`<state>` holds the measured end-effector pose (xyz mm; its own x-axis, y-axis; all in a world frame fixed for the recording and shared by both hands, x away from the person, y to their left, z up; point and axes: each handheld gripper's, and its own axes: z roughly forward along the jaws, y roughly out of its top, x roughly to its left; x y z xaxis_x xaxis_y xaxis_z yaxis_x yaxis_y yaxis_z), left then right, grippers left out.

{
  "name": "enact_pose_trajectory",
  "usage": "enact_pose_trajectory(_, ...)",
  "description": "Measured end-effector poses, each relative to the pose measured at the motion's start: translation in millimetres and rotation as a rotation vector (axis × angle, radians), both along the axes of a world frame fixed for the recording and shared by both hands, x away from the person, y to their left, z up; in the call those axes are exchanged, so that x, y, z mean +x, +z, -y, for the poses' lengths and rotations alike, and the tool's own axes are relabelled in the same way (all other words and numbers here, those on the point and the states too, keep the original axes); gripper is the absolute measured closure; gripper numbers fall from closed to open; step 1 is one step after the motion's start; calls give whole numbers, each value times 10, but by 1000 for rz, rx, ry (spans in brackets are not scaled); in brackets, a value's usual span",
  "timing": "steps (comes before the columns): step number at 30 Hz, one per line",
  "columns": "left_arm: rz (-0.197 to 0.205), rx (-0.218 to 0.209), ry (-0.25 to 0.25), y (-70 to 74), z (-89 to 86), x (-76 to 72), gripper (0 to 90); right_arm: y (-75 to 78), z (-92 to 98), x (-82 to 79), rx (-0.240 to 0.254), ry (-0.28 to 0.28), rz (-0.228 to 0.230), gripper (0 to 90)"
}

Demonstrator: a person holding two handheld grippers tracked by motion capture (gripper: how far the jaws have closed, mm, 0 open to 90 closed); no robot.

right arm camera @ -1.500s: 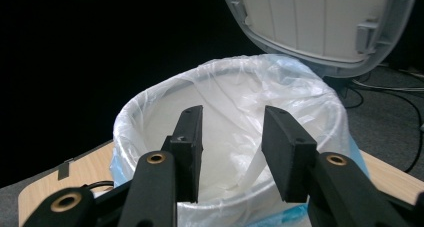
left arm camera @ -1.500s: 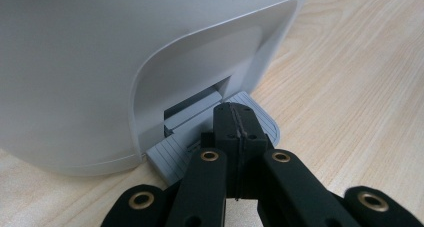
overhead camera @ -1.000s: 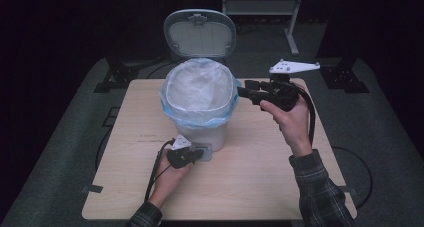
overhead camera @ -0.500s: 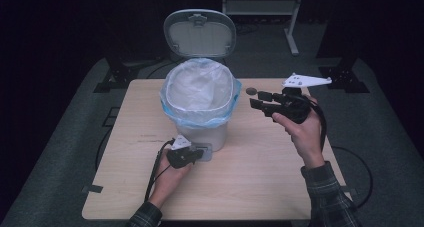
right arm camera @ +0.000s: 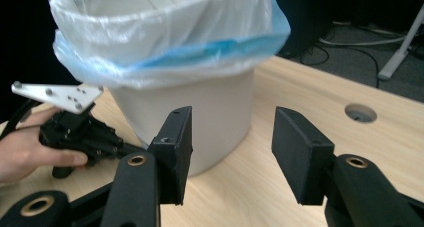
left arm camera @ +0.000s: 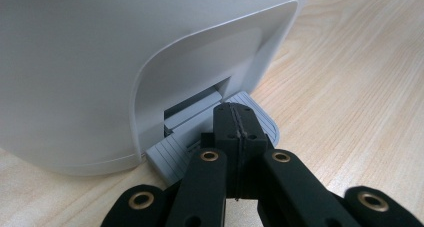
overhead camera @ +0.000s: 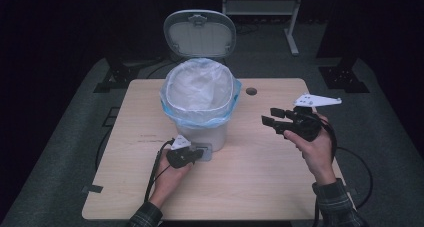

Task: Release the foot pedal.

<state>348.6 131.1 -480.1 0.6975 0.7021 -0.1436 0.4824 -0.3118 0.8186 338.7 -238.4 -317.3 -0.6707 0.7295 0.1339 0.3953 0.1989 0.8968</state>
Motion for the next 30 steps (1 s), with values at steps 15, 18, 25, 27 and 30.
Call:
enact_pose_trajectory(15, 6, -11, 15, 193, -64, -90, 730, -178, 245, -74, -14, -50, -34, 481)
enact_pose_trajectory(18, 6, -7, 16, 251, -84, -120, 654, -190, 262, -72, -15, -57, -36, 478)
enact_pose_trajectory(25, 14, 20, 19, 385, -215, -217, 457, -240, 287, -73, -26, -55, -37, 429)
enact_pose_trajectory(27, 3, 27, 16, 416, -267, -230, 412, -259, 299, -72, -31, -58, -39, 410)
enact_pose_trajectory(30, -1, 26, 10, 456, -350, -250, 359, -297, 307, -78, -44, -62, -40, 374)
